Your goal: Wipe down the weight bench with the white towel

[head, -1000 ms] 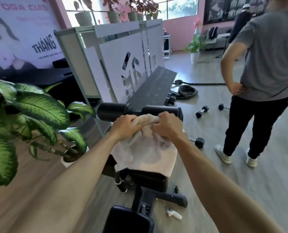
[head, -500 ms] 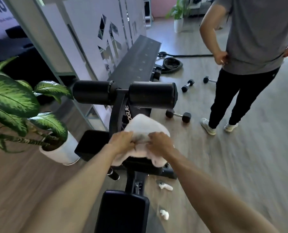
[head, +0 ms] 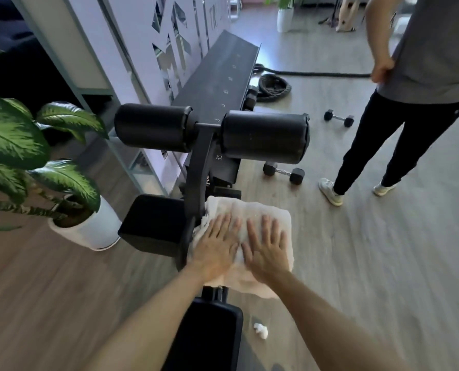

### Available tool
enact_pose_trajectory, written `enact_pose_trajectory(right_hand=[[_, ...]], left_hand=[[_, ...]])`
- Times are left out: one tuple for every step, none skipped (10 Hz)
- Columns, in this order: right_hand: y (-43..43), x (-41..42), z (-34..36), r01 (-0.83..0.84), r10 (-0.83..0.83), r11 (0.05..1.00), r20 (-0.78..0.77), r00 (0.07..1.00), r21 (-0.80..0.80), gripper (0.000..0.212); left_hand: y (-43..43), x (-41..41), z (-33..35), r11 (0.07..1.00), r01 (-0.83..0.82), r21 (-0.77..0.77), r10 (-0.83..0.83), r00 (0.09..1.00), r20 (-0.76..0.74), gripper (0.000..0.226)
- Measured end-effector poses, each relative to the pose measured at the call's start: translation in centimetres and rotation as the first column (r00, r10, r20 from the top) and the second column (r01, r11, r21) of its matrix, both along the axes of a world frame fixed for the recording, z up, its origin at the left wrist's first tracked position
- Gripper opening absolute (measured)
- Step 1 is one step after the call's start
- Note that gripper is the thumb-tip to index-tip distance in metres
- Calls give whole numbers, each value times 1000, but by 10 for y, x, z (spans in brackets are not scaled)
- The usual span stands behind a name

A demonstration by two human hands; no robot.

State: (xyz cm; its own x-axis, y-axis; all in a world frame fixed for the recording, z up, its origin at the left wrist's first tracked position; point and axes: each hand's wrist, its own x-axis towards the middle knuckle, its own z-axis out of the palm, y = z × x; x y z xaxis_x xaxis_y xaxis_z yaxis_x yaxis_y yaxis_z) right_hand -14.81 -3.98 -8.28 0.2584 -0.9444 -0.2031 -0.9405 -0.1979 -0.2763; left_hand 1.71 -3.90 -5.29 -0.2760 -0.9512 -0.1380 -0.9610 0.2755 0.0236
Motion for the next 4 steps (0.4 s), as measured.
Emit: enact_pose_trajectory(right_hand=[[1,3,-9,40,-39,999,41,998,-36,70],[2,2,-5,42,-41,998,32,999,-37,69],[3,2,3,75,-75,997,46,996,10,69],[-31,6,58,197,-211,977,226,951,80,49]], left_hand=[[1,7,-15,1000,-11,22,11,1000,5,64],[3,-1,-20,998,-47,44,50,997,-51,64],[-6,1,-12,995,-58,85,72,982,-172,65],[-57,4,55,945,-164,283,283,841,-460,53]])
